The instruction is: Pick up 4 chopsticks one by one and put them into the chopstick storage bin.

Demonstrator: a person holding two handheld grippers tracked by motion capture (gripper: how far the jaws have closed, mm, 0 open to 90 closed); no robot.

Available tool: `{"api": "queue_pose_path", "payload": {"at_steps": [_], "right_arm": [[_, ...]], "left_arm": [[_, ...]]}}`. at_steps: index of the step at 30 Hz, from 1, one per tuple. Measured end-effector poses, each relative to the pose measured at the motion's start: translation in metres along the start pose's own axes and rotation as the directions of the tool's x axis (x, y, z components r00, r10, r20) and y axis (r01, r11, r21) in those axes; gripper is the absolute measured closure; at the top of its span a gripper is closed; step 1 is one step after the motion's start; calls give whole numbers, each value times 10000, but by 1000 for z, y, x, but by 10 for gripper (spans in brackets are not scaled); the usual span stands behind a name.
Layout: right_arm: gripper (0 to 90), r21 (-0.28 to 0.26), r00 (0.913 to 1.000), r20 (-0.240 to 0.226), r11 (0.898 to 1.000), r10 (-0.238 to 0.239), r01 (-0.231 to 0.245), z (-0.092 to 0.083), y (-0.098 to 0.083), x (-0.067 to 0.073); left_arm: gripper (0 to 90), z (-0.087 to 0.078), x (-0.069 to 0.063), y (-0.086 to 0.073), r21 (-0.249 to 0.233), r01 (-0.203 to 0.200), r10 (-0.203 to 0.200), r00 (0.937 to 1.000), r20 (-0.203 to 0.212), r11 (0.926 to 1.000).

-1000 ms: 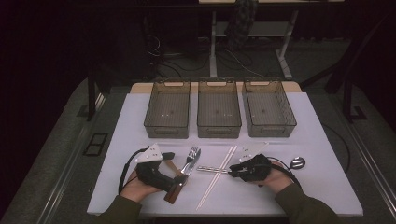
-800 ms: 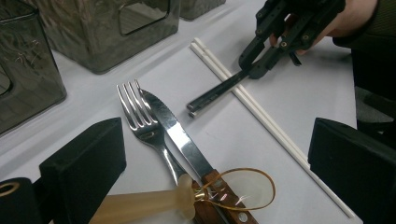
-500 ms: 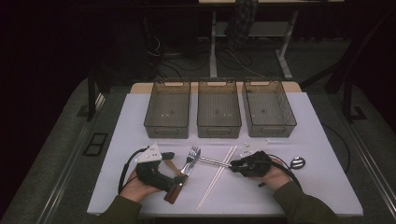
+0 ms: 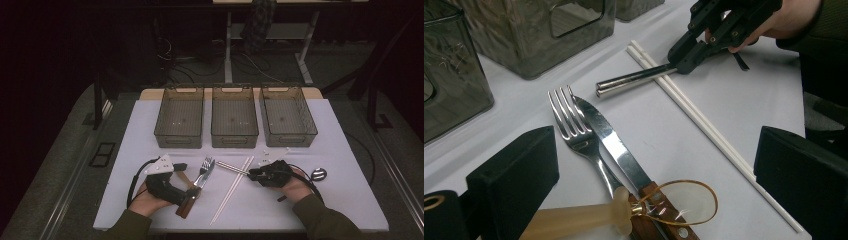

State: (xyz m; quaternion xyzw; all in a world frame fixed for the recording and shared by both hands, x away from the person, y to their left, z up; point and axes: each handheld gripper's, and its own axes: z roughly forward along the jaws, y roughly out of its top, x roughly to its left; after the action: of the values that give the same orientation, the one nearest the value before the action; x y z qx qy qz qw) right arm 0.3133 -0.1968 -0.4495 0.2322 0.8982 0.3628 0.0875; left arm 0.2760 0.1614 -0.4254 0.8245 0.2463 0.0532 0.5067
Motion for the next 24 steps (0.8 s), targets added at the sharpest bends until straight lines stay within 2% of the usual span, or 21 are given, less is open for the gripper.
{"api": "queue_pose_path", "payload": {"at_steps": [7,15,24], "right_arm": [[777,-183,9995,224,9996,233,-229,3,0,-7],[779,-196,9985,480,9995,271,-262,3,0,-8],[754,-210,9978,505,9989,427,-417,2,0,-9]], "left_arm": [[26,-1,0,0,-3,13,-13,10000,-3,10000],[26,0,0,0,-17,8,-8,10000,27,10000],[26,0,0,0,-19,6,-6,10000,40,10000]]}}
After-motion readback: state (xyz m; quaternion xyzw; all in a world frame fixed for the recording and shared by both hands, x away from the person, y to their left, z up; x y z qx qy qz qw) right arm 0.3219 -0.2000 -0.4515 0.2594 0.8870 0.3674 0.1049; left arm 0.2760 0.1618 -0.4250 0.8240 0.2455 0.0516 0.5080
